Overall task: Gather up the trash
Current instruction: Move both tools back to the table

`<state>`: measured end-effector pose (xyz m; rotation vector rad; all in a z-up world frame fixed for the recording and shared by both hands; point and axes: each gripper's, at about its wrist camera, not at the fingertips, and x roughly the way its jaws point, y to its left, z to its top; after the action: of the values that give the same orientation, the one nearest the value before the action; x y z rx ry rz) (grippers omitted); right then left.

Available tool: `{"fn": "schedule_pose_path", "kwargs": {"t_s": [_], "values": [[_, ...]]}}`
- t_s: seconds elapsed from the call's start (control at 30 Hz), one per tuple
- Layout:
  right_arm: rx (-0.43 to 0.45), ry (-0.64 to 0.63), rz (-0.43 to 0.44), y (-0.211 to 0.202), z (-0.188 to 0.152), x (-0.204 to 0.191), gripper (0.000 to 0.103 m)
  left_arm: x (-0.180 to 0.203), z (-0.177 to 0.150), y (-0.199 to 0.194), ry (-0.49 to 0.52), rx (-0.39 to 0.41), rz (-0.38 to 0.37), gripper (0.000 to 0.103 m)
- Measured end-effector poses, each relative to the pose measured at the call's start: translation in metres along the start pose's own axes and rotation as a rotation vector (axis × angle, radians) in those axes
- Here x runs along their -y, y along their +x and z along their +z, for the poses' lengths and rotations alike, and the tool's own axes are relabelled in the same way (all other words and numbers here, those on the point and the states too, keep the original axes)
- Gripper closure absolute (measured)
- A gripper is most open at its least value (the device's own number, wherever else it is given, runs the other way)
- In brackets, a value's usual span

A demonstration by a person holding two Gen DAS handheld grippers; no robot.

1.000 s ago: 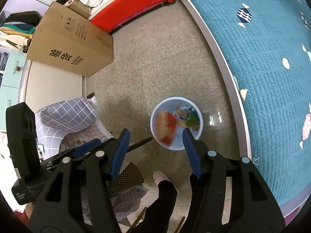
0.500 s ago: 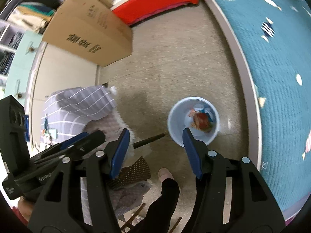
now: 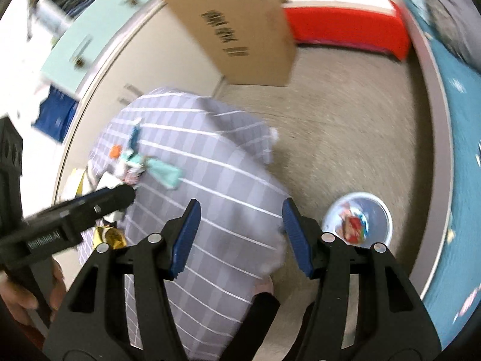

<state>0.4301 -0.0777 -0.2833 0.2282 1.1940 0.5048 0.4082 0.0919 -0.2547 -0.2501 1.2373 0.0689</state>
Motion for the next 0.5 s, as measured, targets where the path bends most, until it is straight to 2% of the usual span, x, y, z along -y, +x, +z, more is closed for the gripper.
{"fn": "schedule_pose_path", "kwargs": {"t_s": [0.1,0.27,0.43,0.5], "values": [[-0.005,-0.106,-0.008,0.023,0.006,-0.04,0.047,-0.044,0.011,-0.011,-0.043,0.017,0.033,0.035],[-0.01,-0.259,-0.037,0.064,0.018,-0.093,0.047,-0.093,0.023,-0.021,-0.085,0.035,0.051,0.035],[-0.034,-0.368,-0.065,0.099,0.026,-0.126,0.047,-0.117,0.033,-0.02,-0.106,0.031,0.049,0.035],[-0.029,-0.367,-0.079,0.105,0.028,-0.132,0.047,-0.124,0.041,-0.016,-0.119,0.024,0.031,0.035]]}}
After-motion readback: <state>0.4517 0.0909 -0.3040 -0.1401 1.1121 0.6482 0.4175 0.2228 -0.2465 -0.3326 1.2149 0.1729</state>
